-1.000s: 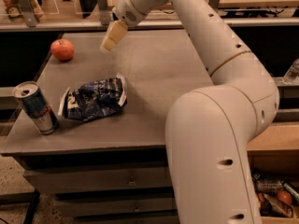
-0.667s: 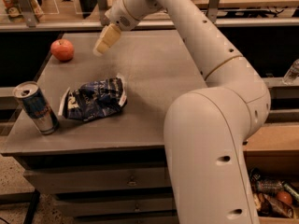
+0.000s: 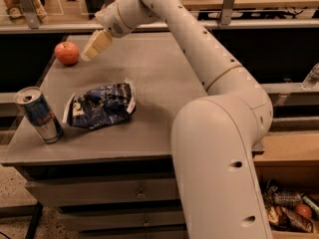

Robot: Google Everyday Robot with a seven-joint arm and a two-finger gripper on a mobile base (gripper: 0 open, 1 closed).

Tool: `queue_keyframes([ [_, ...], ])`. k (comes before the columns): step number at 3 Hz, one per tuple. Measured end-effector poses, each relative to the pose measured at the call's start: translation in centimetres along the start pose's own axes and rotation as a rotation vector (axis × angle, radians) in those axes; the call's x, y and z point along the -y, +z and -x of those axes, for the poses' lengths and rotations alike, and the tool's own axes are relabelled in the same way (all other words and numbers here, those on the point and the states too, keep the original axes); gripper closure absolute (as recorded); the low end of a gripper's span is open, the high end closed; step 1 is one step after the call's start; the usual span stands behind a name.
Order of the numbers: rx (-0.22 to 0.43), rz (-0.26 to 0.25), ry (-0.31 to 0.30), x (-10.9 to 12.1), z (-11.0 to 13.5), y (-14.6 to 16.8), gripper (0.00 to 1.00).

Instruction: Pick apple

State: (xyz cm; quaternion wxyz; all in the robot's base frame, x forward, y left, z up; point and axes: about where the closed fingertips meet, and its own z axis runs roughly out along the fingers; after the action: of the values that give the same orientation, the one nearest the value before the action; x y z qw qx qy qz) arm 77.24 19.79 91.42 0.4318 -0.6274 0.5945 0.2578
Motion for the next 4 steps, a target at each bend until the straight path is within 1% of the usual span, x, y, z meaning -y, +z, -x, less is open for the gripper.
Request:
queue_keyframes([
  [1, 0.003, -0.008, -0.004, -0.5, 1.1, 1.4, 0.0],
  [2, -0.014, 0.015, 0.015, -1.6, 1.3, 3.0, 0.0],
  [3, -0.01, 0.034, 0.033, -2.4, 1.2, 4.6, 0.0],
  [4, 0.019, 0.039, 0.053, -2.2, 1.1, 6.1, 0.0],
])
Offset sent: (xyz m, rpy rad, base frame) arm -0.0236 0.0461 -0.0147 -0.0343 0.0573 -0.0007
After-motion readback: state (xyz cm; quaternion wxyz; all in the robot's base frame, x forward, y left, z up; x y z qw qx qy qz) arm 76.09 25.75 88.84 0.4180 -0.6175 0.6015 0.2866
